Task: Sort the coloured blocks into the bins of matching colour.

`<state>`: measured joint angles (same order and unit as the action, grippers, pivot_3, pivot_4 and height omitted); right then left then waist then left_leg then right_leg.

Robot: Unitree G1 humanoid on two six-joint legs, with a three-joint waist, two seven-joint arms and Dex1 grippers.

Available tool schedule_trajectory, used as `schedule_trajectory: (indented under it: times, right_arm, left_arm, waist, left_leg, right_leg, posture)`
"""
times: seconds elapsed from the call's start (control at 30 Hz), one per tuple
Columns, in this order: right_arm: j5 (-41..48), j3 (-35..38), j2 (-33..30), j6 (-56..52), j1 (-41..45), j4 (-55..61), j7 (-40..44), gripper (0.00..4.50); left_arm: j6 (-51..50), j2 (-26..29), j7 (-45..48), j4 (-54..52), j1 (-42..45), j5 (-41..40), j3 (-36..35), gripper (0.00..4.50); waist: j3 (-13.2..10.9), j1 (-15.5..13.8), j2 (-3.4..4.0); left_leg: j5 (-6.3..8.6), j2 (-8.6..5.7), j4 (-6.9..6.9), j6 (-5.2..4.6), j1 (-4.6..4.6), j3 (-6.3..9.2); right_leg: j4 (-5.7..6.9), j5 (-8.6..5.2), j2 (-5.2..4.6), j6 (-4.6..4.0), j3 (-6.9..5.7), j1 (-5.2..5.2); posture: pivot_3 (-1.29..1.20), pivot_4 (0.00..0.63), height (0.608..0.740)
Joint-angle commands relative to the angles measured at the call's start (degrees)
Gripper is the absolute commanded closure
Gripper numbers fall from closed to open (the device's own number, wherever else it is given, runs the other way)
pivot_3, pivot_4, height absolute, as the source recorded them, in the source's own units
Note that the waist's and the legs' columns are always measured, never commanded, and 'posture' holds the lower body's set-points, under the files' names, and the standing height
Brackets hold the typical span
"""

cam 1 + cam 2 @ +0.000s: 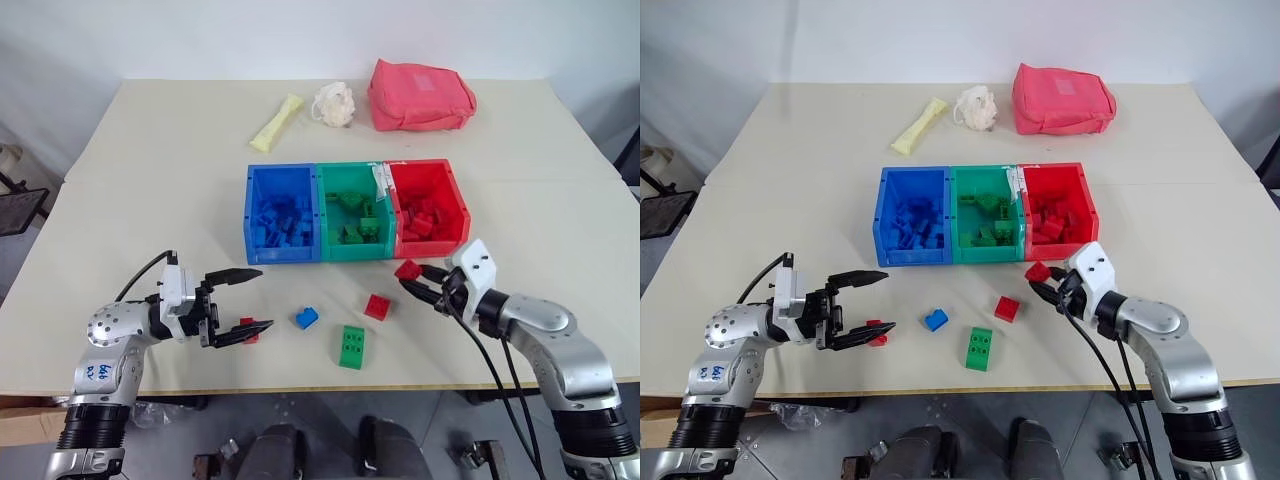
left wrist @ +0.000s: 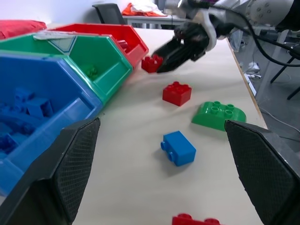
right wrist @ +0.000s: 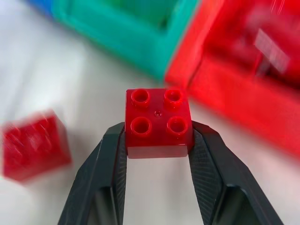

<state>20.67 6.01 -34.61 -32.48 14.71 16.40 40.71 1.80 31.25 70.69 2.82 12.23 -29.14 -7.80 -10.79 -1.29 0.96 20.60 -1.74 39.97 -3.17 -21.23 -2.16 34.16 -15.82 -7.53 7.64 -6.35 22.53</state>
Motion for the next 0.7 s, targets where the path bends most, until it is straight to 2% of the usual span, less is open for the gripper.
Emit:
schedule_trajectory:
  times: [0.03, 0.3, 0.43, 0.6, 0.7]
  right_arm:
    - [1.5, 4.3, -2.3, -0.1, 5.3, 1.5, -1.0, 3.04]
    - [-5.4, 0.1, -4.4, 6.1, 21.0, -17.7, -0.2, 3.04]
    - [-7.6, -1.8, -4.5, 7.7, 24.2, -23.1, 0.8, 1.75]
    - [-7.7, -1.6, -4.8, 8.9, 24.7, -22.9, 1.9, 0.13]
    - [-6.5, -1.2, -5.9, 8.4, 22.4, -19.4, 4.2, 0.06]
  left_arm:
    - [-0.1, -1.0, -1.2, -0.7, 2.3, -1.5, -0.4, 0.00]
    - [1.3, -5.9, -6.8, 3.6, 12.4, 2.6, 1.9, 0.00]
    - [0.7, -7.5, -9.2, 3.7, 15.6, 3.0, 2.6, 0.00]
    - [0.3, -7.0, -10.0, 4.2, 16.2, 3.5, 2.9, 0.00]
    - [-0.6, -6.4, -10.6, 3.8, 15.6, 3.6, 2.5, 0.00]
  waist:
    - [0.0, 0.0, 0.00]
    - [0.0, 0.0, -0.01]
    - [0.0, 0.1, -0.01]
    - [0.0, 0.3, -0.01]
    - [0.0, 0.1, -0.01]
  left_leg:
    - [0.00, 0.00, 0.00, 0.00, 0.00, 0.01]
    - [-0.03, -0.05, -0.01, -0.06, -0.02, -0.08]
    - [-0.04, -0.04, -0.03, -0.07, -0.04, -0.07]
    - [-0.04, -0.04, -0.06, -0.07, -0.07, -0.06]
    - [-0.04, -0.03, -0.01, -0.07, -0.07, -0.06]
  right_leg:
    - [0.01, 0.00, -0.01, 0.00, 0.00, 0.00]
    - [0.04, 0.01, 0.02, 0.01, -0.27, 0.02]
    - [0.05, 0.01, 0.01, 0.02, -0.32, 0.03]
    - [0.03, 0.01, 0.01, 0.03, -0.35, 0.06]
    - [0.03, 0.02, 0.01, 0.04, -0.35, 0.04]
  posture:
    - [0.00, 0.150, 0.740]
    - [0.00, 0.150, 0.740]
    - [0.00, 0.150, 0.740]
    - [0.00, 0.150, 0.740]
    - [0.00, 0.150, 0.740]
